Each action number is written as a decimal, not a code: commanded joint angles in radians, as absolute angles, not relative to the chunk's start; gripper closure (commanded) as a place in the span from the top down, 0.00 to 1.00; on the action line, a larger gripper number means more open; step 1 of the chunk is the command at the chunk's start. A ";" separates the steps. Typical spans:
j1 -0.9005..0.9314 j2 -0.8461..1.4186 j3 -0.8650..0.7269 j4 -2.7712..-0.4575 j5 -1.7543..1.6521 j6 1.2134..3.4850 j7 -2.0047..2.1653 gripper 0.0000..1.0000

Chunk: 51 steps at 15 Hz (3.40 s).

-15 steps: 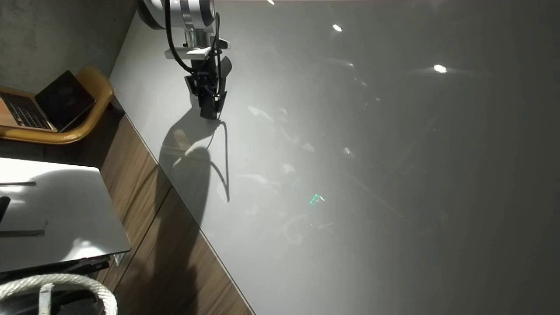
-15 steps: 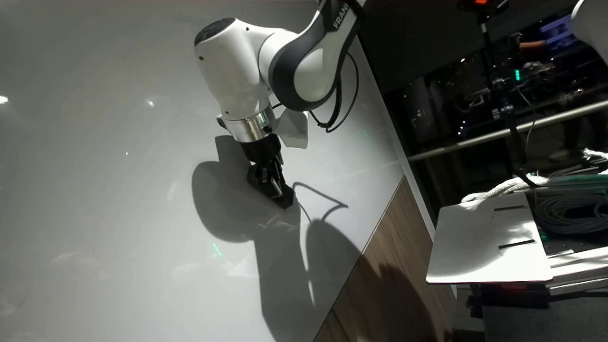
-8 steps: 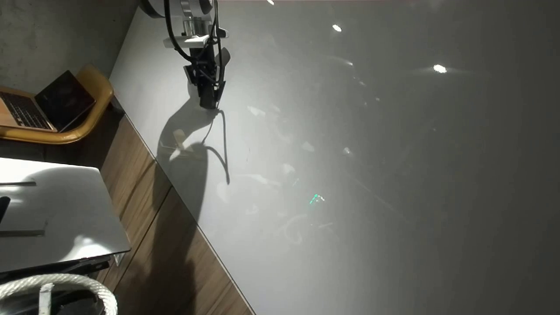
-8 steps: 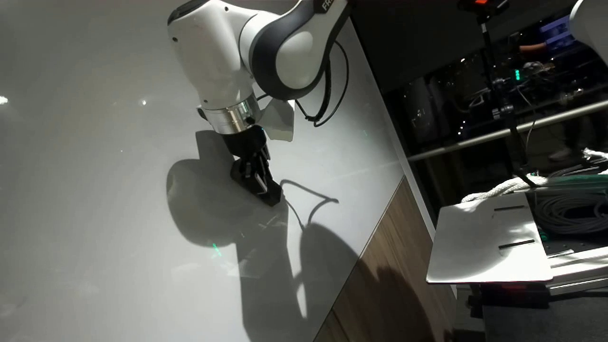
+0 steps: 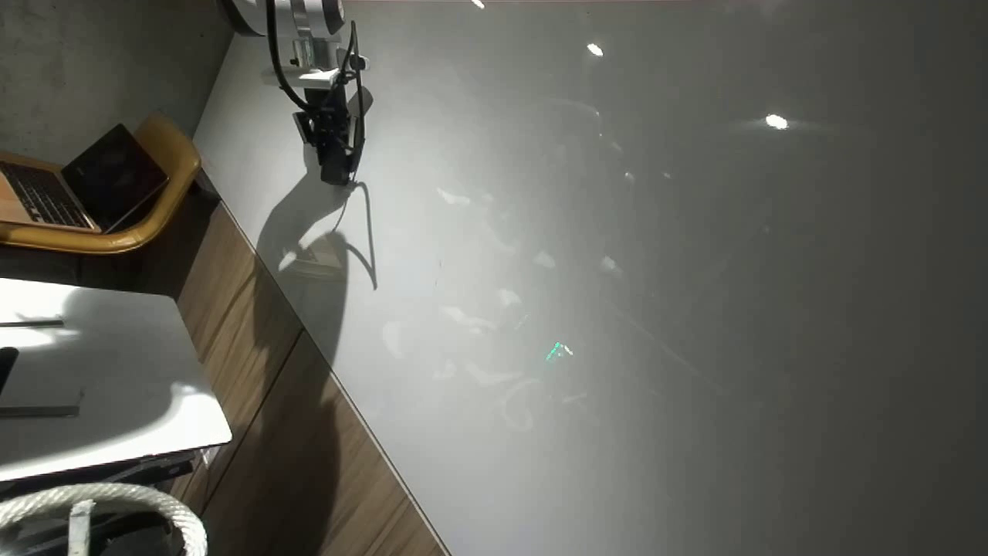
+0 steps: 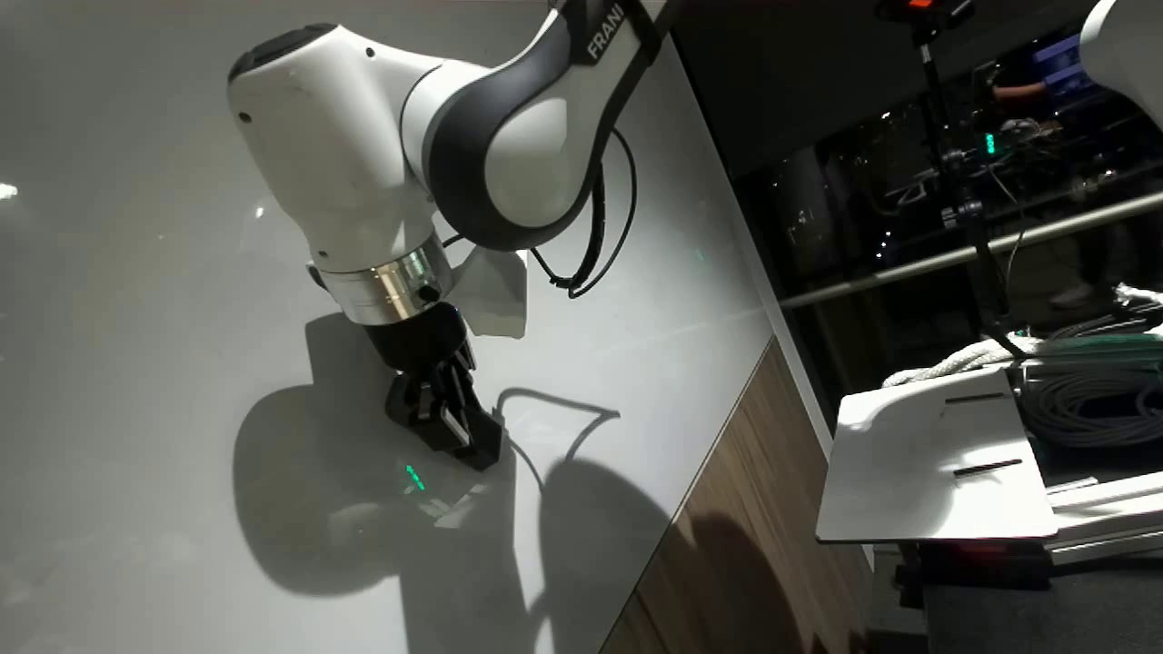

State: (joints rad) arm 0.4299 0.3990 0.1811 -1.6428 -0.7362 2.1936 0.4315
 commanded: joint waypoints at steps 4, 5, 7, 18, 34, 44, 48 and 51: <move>0.436 0.456 0.180 -1.668 -0.672 2.182 0.405 0.30; 0.432 0.454 0.185 -1.689 -0.637 2.160 0.388 0.30; 0.422 0.435 0.190 -1.725 -0.547 2.074 0.345 0.30; 0.196 0.226 0.155 -2.099 -0.156 1.874 0.076 0.30; 0.069 0.333 0.078 -2.261 -0.071 1.907 -0.010 0.30; 0.030 0.366 0.054 -2.262 -0.063 1.973 -0.031 0.30; 0.035 0.357 0.053 -2.271 -0.074 2.002 -0.014 0.60; 0.034 0.359 0.052 -2.271 -0.075 2.022 -0.015 0.87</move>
State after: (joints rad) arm 0.0343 0.3655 0.0588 -2.2601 -0.0912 1.9879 -0.0059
